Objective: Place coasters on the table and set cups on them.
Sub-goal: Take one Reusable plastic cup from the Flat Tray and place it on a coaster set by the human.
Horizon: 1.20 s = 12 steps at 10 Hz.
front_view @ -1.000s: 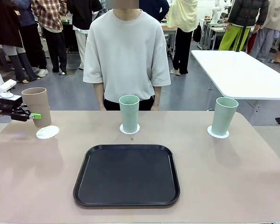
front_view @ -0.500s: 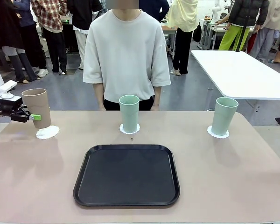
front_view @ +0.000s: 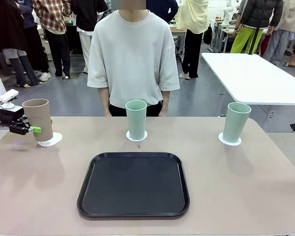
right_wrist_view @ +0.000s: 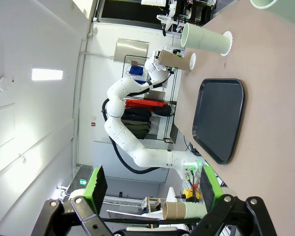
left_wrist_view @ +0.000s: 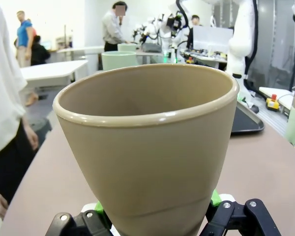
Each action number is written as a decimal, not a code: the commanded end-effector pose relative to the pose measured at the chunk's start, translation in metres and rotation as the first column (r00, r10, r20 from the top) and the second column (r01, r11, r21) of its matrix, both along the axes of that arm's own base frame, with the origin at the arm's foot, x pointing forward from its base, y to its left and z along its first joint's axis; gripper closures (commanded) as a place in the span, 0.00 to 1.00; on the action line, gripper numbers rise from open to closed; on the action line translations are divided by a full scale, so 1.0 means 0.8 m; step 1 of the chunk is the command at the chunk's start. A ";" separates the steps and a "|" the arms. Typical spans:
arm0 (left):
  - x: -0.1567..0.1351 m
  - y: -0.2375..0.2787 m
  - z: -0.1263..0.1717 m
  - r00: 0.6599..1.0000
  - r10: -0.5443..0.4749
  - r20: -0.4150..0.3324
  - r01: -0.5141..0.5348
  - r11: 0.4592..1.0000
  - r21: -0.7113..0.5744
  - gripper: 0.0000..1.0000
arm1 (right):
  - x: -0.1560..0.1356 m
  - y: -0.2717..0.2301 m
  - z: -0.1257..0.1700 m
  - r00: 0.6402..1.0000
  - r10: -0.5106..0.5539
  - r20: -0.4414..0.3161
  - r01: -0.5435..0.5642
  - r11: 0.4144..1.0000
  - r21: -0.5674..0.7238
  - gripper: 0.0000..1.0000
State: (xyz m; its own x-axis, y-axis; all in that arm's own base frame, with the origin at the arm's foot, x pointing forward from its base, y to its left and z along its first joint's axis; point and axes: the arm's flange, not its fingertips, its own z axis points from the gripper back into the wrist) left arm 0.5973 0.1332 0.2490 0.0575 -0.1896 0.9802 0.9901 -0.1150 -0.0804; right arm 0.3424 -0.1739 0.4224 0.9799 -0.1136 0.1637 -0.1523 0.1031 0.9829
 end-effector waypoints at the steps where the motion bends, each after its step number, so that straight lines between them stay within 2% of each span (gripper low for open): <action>1: -0.007 0.001 -0.008 0.996 -0.038 0.077 0.040 0.999 -0.017 0.18 | 0.000 0.000 0.000 1.000 0.002 0.009 -0.002 1.000 0.010 0.00; 4: -0.008 -0.003 -0.016 0.993 -0.056 0.100 0.059 0.998 -0.033 0.18 | 0.000 0.000 0.000 1.000 0.002 0.009 -0.002 1.000 0.010 0.00; 11: 0.013 -0.008 -0.035 0.993 -0.022 0.113 0.028 0.999 -0.045 0.18 | 0.000 0.000 0.000 1.000 0.002 0.009 -0.002 1.000 0.010 0.00; 12: 0.013 -0.007 -0.034 0.993 -0.031 0.111 0.036 0.999 -0.037 0.00 | 0.000 0.000 0.000 1.000 0.002 0.009 -0.002 1.000 0.010 0.00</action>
